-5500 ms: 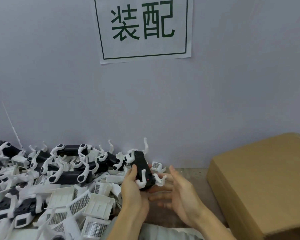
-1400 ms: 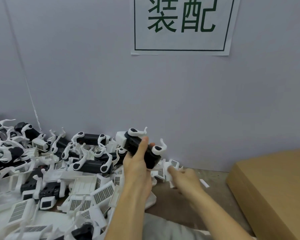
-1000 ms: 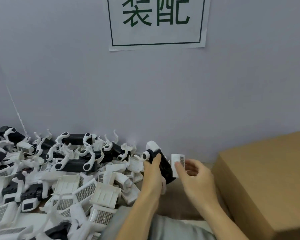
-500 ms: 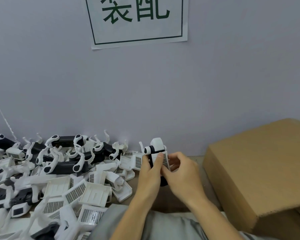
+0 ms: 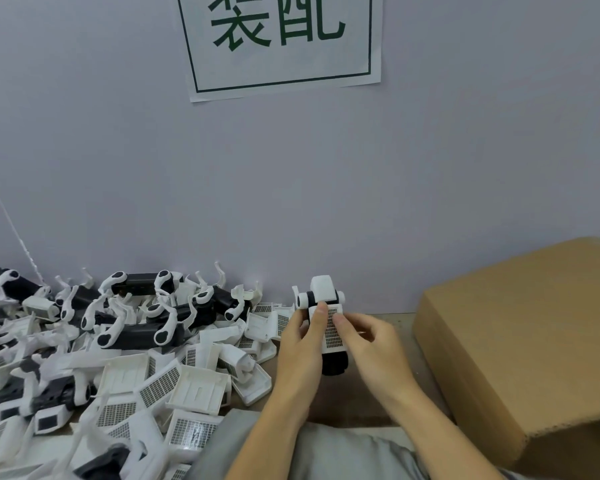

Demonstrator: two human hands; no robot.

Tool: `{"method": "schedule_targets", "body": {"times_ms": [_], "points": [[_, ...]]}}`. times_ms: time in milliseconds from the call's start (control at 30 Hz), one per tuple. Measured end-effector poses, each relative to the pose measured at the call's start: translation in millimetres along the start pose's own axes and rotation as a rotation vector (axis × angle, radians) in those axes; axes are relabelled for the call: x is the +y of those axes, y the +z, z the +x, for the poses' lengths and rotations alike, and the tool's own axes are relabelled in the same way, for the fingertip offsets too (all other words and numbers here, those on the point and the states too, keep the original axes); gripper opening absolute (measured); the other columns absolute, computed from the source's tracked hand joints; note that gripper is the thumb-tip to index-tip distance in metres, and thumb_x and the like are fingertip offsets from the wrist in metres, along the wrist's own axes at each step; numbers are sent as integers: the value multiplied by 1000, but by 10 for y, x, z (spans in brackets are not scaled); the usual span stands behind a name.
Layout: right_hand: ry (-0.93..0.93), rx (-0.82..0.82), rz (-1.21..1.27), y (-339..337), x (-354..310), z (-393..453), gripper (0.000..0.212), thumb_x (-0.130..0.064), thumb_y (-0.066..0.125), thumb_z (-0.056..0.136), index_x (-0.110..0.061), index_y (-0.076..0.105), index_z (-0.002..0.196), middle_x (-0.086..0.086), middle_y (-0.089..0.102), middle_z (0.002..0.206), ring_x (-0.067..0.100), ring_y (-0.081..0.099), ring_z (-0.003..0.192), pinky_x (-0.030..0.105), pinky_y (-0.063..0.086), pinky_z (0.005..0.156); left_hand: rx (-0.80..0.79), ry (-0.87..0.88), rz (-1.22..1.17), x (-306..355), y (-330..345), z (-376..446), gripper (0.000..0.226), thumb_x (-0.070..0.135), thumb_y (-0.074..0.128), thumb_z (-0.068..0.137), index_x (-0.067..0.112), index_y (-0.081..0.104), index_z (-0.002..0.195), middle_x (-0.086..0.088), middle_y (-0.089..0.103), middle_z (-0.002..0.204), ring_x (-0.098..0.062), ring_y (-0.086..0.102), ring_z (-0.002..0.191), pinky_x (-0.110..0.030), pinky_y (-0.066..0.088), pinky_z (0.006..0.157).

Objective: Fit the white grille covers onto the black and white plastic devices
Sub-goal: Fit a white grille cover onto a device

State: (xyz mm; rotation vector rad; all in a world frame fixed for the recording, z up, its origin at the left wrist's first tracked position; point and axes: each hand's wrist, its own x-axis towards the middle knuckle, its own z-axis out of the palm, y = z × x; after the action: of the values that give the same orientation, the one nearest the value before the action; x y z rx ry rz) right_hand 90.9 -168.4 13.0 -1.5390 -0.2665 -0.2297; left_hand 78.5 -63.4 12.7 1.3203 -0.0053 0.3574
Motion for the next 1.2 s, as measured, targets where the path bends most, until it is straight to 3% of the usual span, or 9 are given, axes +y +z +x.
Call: {"method": "schedule_targets", "body": {"times_ms": [233, 367, 567, 700, 800, 900, 1000, 1100, 1200], "points": [[63, 7, 60, -43, 32, 17, 15, -20, 64, 96, -15, 74, 107, -3, 78, 95, 7, 73, 88, 18, 55, 70, -70, 39, 10, 6, 13, -23, 17, 24, 57, 100, 16, 67, 110, -9, 75, 104, -26, 72, 101, -43, 58, 89], [101, -77, 178, -35, -18, -12, 18, -20, 61, 98, -14, 77, 99, 2, 79, 93, 14, 75, 89, 19, 56, 69, -84, 88, 81, 14, 3, -23, 15, 21, 54, 102, 17, 68, 105, -9, 76, 97, -20, 74, 90, -28, 59, 74], [131, 23, 139, -43, -8, 4, 9, -16, 67, 94, -13, 75, 96, -1, 78, 85, 11, 75, 79, 16, 55, 60, -77, 163, 267, 26, 12, -21, 21, 19, 50, 104, 21, 69, 94, 12, 75, 82, 0, 69, 78, -13, 50, 68], [142, 77, 213, -29, -3, 11, 16, -24, 66, 94, -13, 77, 98, 4, 78, 90, 17, 75, 86, 27, 58, 71, -125, 56, 137, 28, 51, -34, 20, 17, 53, 103, 12, 72, 107, -3, 77, 98, -13, 73, 93, -20, 55, 75], [186, 50, 294, -74, 7, 36, 19, -26, 63, 97, -14, 78, 99, 5, 79, 92, 18, 75, 88, 32, 59, 76, -135, 46, 218, -6, 23, -24, 19, 16, 55, 102, 9, 73, 103, -7, 77, 94, -15, 72, 89, -22, 55, 76], [110, 45, 139, -51, 21, 28, 13, -20, 64, 97, -18, 76, 97, -5, 78, 86, 7, 74, 84, 15, 55, 67, -49, 57, 361, -19, -18, 7, 20, 16, 52, 103, 11, 71, 101, -1, 74, 90, -9, 69, 84, -16, 50, 72], [33, 89, -76, -24, 17, 25, 14, -21, 62, 98, -28, 73, 94, -14, 75, 82, -3, 70, 80, 9, 50, 64, -27, 37, 403, -17, -12, 8, 16, 19, 54, 102, 10, 67, 105, -1, 73, 94, -11, 69, 89, -14, 50, 71], [-51, 167, -131, -19, -5, 8, 11, -24, 64, 96, -33, 68, 91, -18, 73, 78, -8, 67, 77, 8, 49, 62, 37, 35, 360, -6, -9, 19, 18, 25, 63, 97, 8, 68, 95, -7, 74, 91, -20, 70, 89, -30, 55, 81], [-163, 142, -311, -3, -35, -47, 6, -32, 63, 96, -37, 61, 95, -16, 68, 89, -3, 64, 83, 14, 51, 70, 199, -26, 284, -2, -24, 23, 25, 30, 74, 88, 9, 63, 84, -3, 70, 80, -14, 65, 71, -23, 50, 64]]}}
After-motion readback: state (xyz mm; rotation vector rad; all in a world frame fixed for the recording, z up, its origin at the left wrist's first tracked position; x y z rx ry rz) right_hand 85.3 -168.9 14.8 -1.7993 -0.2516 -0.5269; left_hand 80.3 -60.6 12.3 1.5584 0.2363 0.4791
